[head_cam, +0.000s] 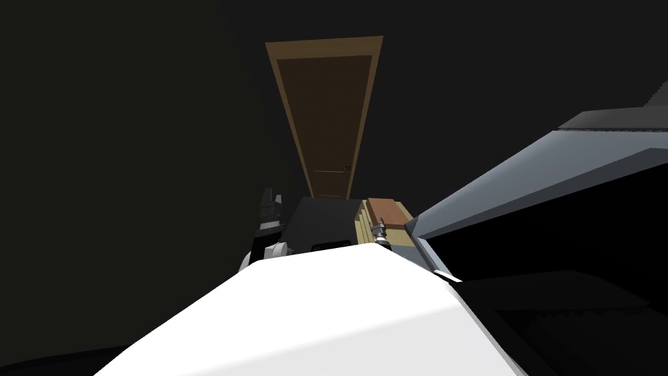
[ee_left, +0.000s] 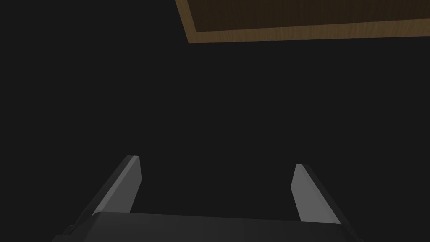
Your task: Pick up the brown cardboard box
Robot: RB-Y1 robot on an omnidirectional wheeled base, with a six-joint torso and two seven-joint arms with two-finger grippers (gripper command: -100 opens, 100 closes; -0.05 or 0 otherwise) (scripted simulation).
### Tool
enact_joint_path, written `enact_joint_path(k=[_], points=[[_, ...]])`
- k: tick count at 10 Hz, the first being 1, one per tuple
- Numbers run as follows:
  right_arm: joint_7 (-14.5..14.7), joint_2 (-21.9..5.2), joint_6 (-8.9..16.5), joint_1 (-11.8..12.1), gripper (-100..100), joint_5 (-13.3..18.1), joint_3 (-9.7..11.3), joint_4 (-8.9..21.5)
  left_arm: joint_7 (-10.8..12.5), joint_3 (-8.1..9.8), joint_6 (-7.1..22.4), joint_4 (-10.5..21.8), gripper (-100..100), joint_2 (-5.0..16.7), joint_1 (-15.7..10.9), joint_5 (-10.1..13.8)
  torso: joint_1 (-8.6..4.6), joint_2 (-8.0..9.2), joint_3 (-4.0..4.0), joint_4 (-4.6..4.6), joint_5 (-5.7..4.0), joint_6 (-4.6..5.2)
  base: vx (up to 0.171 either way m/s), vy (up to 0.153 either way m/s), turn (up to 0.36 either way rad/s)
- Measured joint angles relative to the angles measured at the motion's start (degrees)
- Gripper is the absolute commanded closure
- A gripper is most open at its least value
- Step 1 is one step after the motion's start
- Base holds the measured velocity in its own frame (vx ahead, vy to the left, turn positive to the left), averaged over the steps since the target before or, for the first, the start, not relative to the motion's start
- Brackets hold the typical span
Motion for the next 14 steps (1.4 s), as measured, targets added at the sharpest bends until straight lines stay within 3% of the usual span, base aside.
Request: enact_joint_path(k=[2,4,8,10,12,14], points=[[2.59,2.72,-2.84,-0.04,-100,-3.03,-3.24,-0.16,0.0,0.0,0.0,0.0,0,0.0,0.01,0.0,0.02,-0.26,-0.15,-0.05,0.0,0.01,0.062,0.002,-0.153],[5.57,3.55,-6.08,-0.31,-100,-3.72,-6.57,0.33,0.0,0.0,0.0,0.0,0,0.0,0.0,0.0,0.01,-0.06,-0.03,-0.01,0.0,-0.02,0.005,0.002,0.016],[11.6,3.41,-12.04,0.15,-100,-3.92,-7.77,-0.55,0.0,0.0,0.0,0.0,0,0.0,0.0,0.0,0.0,0.05,0.03,0.01,0.0,-0.01,0.014,-0.003,-0.099],[14.39,6.53,-15.31,-0.65,-100,-6.83,-10.98,0.41,0.0,0.0,0.0,0.0,0,0.0,0.01,0.0,0.03,-0.26,-0.15,-0.05,0.0,0.01,0.068,0.009,-0.171],[17.83,6.95,-18.57,0.04,-100,-7.81,-14.45,-0.81,0.0,0.0,0.0,0.0,0,0.0,-0.01,0.0,-0.24,-0.29,-0.17,-0.06,-0.08,-0.06,0.004,0.005,0.024],[20.88,7.15,-21.78,-0.39,-100,-7.69,-15.33,-0.05,0.0,0.0,0.0,0.0,0,0.0,-0.01,0.0,-0.32,-0.24,-0.15,-0.05,-0.11,-0.06,-0.003,-0.006,-0.005]])
